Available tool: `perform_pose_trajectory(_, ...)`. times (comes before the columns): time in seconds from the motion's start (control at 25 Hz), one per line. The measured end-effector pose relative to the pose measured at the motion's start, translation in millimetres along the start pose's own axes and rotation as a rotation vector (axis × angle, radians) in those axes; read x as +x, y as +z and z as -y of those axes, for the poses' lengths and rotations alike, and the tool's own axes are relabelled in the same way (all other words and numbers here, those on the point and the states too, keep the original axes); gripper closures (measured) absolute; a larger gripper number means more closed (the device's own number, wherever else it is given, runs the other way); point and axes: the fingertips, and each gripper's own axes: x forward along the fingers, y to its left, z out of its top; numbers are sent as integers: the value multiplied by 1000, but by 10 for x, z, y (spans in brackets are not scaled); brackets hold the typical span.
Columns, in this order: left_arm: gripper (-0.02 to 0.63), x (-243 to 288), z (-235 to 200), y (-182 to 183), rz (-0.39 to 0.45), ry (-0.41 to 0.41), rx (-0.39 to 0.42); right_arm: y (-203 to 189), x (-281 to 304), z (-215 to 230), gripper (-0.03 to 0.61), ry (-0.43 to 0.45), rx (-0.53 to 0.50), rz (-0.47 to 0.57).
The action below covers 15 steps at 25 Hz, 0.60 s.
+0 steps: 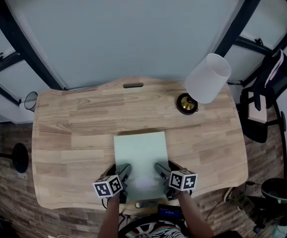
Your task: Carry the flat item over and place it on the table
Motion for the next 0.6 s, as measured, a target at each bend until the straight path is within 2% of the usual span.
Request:
perform_pose_trajectory(0.16,275,-101,31,29,25,14,1,-27,-53,-33,265,-9,-74,-26)
perform_pose_trajectory(0.28,275,-205,85,145,72,13,9,58,-129,-93,265,-14,-121,6)
perform_pose_trajectory(0.4,275,-297,135,190,94,16,51,164,-251,-162,265,-57,-229,61)
perform_pose_trajectory(0.44,275,-309,157,176,89,12,65,180,-281,-179,290,-73,-275,67)
perform_pose_trajectory(0.52,276,-329,197,134,82,13,96,180,-340,-193,300,-101,-339,72)
perform_pose_trajectory(0.6,296,-407,215,169,123,51,140,213,-420,-238,330,-115,-375,102)
